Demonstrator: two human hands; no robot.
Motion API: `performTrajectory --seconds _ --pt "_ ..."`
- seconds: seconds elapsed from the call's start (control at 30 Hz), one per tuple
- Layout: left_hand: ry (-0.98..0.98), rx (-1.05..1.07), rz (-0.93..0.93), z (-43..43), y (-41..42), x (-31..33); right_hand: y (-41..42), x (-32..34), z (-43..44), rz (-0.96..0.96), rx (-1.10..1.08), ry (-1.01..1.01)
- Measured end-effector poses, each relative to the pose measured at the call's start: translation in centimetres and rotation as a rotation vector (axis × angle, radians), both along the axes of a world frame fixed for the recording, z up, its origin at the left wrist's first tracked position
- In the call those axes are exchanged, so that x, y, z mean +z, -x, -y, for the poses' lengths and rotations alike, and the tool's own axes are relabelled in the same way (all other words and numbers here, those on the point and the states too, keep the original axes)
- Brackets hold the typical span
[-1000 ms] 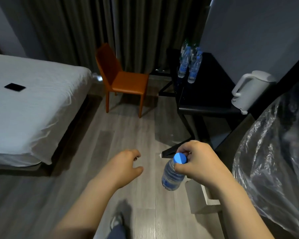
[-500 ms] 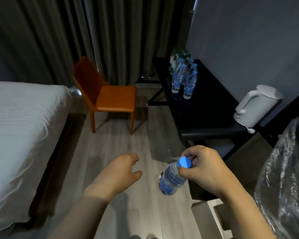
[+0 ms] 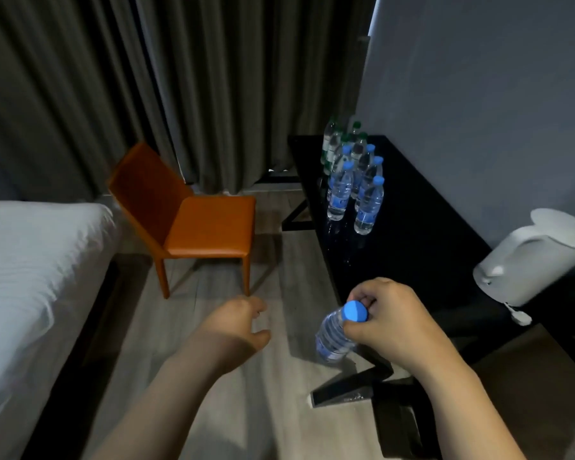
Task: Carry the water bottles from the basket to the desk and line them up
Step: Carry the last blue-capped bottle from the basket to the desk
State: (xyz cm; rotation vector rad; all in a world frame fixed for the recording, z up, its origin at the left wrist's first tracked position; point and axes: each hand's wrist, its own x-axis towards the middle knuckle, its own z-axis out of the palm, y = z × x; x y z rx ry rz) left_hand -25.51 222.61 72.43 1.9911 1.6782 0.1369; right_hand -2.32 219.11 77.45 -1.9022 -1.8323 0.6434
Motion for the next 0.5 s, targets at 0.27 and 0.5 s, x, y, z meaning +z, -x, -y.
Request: performTrajectory --seconds 0.27,0.5 --pt "-0.001 -0.105 0.029 -8.2 -2.0 -0.2 -2.6 -1.6 -7.8 -0.016 -0.05 0.047" --pt "0.007 -0.261 -0.002 -18.4 -3.4 -1.1 -3.0 -3.0 -15.4 -0.05 -0.134 0.106"
